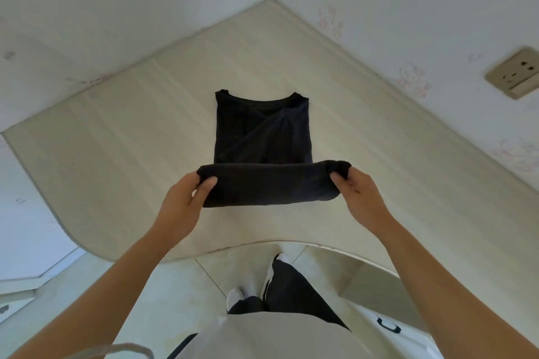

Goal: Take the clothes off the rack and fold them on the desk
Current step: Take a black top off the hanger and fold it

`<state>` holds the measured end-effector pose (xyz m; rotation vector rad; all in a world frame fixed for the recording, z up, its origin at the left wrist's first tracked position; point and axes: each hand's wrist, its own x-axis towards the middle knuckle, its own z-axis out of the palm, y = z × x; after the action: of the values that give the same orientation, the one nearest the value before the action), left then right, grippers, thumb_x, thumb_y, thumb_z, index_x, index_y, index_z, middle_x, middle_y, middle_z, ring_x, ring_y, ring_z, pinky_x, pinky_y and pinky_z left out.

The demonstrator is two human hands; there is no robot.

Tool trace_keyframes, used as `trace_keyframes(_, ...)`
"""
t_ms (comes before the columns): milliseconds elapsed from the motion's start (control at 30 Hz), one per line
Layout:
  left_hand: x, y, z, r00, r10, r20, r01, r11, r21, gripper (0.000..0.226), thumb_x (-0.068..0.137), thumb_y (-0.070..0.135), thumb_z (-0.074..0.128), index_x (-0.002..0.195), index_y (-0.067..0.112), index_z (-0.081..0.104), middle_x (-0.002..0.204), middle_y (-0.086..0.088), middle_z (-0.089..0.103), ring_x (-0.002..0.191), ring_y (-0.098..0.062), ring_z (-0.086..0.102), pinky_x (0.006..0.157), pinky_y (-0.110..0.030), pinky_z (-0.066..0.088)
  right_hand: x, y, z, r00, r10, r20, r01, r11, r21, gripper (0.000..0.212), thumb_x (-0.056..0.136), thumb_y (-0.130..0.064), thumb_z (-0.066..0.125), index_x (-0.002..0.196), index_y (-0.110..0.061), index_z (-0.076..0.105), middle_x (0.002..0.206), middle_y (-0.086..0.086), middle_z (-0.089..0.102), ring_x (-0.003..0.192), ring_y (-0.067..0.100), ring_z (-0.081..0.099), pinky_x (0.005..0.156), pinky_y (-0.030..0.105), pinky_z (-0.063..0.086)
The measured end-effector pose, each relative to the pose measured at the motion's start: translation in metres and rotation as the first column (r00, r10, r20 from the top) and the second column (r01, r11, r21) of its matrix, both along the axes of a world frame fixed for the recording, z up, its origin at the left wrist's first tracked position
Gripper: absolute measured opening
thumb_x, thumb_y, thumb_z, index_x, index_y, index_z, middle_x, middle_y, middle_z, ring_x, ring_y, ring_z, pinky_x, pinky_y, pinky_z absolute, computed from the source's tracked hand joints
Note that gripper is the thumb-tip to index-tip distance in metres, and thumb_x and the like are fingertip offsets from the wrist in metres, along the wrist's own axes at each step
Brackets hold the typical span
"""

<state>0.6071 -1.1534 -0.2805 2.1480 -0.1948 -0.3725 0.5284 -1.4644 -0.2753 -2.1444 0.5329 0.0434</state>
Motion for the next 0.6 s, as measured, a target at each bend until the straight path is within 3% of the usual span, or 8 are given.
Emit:
trace_keyframes(100,0.034,-0.021,0.013,0.994,0.090,0.066,-0.088,0.996,-0.033,0.028,0.100,0.037,0.040,0.085,0.018,0.054,0.071,0.003,0.056,0.066,-0.010,0.052,0.056,-0.013,0.037,0.042,-0.001,0.012,0.993,-0.040,0.109,0.044,0.998,-0.037,0.031,0.100,-0.025,0.047,0.072,-0.013,0.045,0.059,-0.004,0.038,0.051,0.007,0.035,0.050,0.018,0.028)
trace_keyframes(267,0.124,-0.067,0.006,0.960,0.234,0.155,-0.240,0.971,0.020,0.032,0.103,0.040,0.033,0.095,0.015,0.053,0.077,0.006,0.054,0.068,-0.006,0.050,0.060,-0.019,0.034,0.138,-0.017,0.005,0.988,-0.102,0.113,0.105,0.994,-0.022,0.028,0.102,-0.034,0.041,0.084,-0.015,0.051,0.070,-0.006,0.047,0.062,0.008,0.043,0.055,0.022,0.030)
trace_keyframes(333,0.155,-0.081,-0.014,0.946,0.313,0.083,-0.318,0.947,0.048,0.035,0.103,0.041,0.031,0.106,0.013,0.052,0.088,0.004,0.056,0.074,-0.008,0.052,0.065,-0.020,0.037,0.167,-0.023,-0.013,0.990,-0.136,0.036,0.134,0.989,0.057,0.024,0.102,-0.037,0.040,0.106,-0.018,0.053,0.090,-0.005,0.058,0.075,0.007,0.053,0.061,0.024,0.037)
trace_keyframes(400,0.174,-0.090,-0.042,0.922,0.384,-0.050,-0.379,0.921,0.087,0.041,0.103,0.044,0.032,0.124,0.012,0.048,0.104,-0.001,0.059,0.090,-0.017,0.058,0.076,-0.029,0.044,0.184,-0.028,-0.040,0.982,-0.134,-0.130,0.153,0.976,0.157,0.034,0.101,-0.041,0.042,0.128,-0.021,0.045,0.115,-0.001,0.060,0.092,0.011,0.057,0.073,0.026,0.044)
trace_keyframes(467,0.176,-0.096,-0.068,0.908,0.391,-0.151,-0.365,0.915,0.170,0.047,0.101,0.046,0.034,0.134,0.013,0.041,0.121,-0.007,0.059,0.107,-0.027,0.059,0.087,-0.038,0.048,0.186,-0.027,-0.067,0.968,-0.106,-0.227,0.136,0.983,0.120,0.039,0.100,-0.033,0.047,0.137,-0.023,0.036,0.125,0.002,0.057,0.102,0.017,0.056,0.083,0.030,0.045)
trace_keyframes(533,0.172,-0.103,-0.083,0.924,0.365,-0.117,-0.331,0.914,0.234,0.049,0.101,0.042,0.036,0.141,0.013,0.036,0.135,-0.008,0.052,0.118,-0.029,0.054,0.096,-0.042,0.045,0.184,-0.022,-0.084,0.974,-0.144,-0.173,0.156,0.986,0.059,0.039,0.099,-0.021,0.048,0.136,-0.028,0.036,0.131,0.002,0.055,0.112,0.018,0.056,0.090,0.034,0.048)
trace_keyframes(600,0.169,-0.109,-0.088,0.936,0.353,-0.011,-0.341,0.912,0.229,0.046,0.102,0.035,0.036,0.144,0.016,0.035,0.138,-0.006,0.048,0.119,-0.026,0.053,0.096,-0.039,0.044,0.182,-0.017,-0.089,0.984,-0.171,-0.052,0.173,0.984,0.044,0.035,0.100,-0.016,0.046,0.132,-0.031,0.040,0.133,-0.005,0.051,0.113,0.002,0.051,0.093,0.023,0.046)
